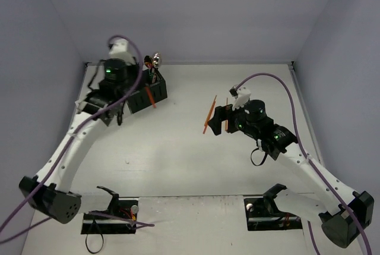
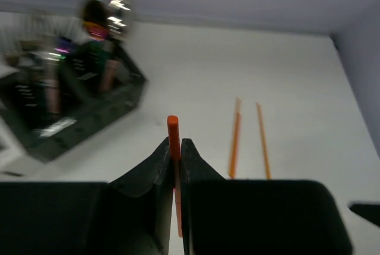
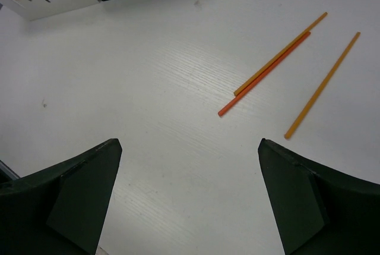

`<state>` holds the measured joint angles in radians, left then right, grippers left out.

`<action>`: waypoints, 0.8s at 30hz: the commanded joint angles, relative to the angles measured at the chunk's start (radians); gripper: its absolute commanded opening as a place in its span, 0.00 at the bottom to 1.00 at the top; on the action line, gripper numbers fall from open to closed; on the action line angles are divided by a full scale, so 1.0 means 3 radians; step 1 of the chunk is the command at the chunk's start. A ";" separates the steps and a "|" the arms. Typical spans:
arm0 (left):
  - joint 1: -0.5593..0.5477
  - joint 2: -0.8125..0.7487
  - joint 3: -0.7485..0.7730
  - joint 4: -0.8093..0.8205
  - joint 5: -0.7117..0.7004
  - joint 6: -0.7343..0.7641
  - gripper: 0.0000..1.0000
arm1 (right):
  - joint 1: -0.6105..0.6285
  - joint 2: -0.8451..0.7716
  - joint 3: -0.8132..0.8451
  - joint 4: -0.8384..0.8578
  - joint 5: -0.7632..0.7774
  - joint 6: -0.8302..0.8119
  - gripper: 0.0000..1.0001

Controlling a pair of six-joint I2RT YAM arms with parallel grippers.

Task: Sort the eating utensils into containers

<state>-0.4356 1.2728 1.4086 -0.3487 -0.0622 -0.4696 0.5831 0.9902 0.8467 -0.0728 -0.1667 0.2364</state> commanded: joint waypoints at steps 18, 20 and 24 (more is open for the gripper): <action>0.2415 0.0467 -0.0311 0.0913 -0.0053 0.0488 0.00 | -0.0360 0.0153 0.0088 -0.0123 0.0038 -0.0077 1.00; 0.2418 0.0511 -0.0416 0.1069 -0.0103 0.0540 0.00 | -0.0439 0.0135 0.0070 -0.0134 0.0008 -0.0074 1.00; 0.2419 0.0560 -0.0745 0.1486 -0.0097 0.0570 0.04 | -0.0529 0.0127 0.0029 -0.0139 -0.0012 -0.0051 1.00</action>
<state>0.2848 1.4628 1.2247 -0.1205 -0.0864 -0.3249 0.4477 1.0451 0.8463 -0.1421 -0.1490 0.2291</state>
